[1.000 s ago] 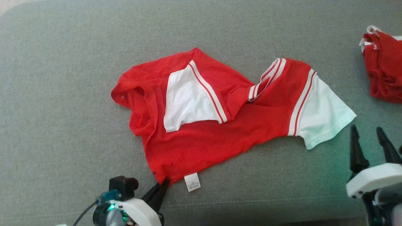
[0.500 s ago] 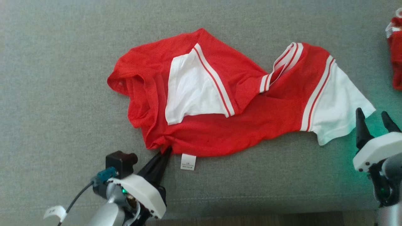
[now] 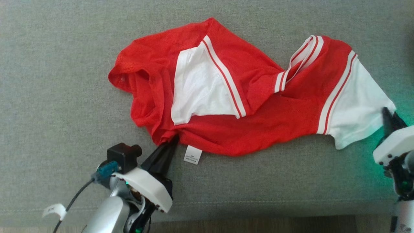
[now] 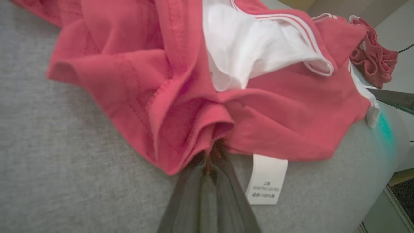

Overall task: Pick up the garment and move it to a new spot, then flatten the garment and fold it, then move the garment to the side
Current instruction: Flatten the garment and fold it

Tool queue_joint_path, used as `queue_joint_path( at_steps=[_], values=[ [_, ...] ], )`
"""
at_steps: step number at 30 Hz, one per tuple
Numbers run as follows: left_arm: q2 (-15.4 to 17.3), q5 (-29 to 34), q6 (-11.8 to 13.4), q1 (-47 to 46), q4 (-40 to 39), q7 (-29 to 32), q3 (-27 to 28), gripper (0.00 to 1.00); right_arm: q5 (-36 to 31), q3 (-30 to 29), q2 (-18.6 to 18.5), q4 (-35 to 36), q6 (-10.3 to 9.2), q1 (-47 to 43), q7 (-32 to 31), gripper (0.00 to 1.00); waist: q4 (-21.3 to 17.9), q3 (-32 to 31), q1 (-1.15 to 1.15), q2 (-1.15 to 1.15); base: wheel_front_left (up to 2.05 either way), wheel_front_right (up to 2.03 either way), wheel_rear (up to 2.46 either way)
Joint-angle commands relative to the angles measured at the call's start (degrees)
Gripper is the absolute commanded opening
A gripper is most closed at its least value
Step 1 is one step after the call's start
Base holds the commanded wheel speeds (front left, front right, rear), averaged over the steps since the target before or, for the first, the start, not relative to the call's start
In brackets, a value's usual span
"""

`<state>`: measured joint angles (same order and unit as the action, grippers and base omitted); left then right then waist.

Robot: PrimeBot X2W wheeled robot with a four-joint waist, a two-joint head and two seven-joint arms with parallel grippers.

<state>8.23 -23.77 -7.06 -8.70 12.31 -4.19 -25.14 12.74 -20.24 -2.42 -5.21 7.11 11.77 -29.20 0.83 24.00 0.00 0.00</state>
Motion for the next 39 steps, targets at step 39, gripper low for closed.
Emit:
queue_joint_path(
  at_steps=[39],
  values=[
    [10.42,0.11,8.86,-8.89,-35.36,-1.23,16.19,0.00,5.12,5.99,-0.46,36.14,0.37,4.99,11.19,0.00,-1.29,-16.28,0.00,0.00,0.00,0.00,0.00]
  ],
)
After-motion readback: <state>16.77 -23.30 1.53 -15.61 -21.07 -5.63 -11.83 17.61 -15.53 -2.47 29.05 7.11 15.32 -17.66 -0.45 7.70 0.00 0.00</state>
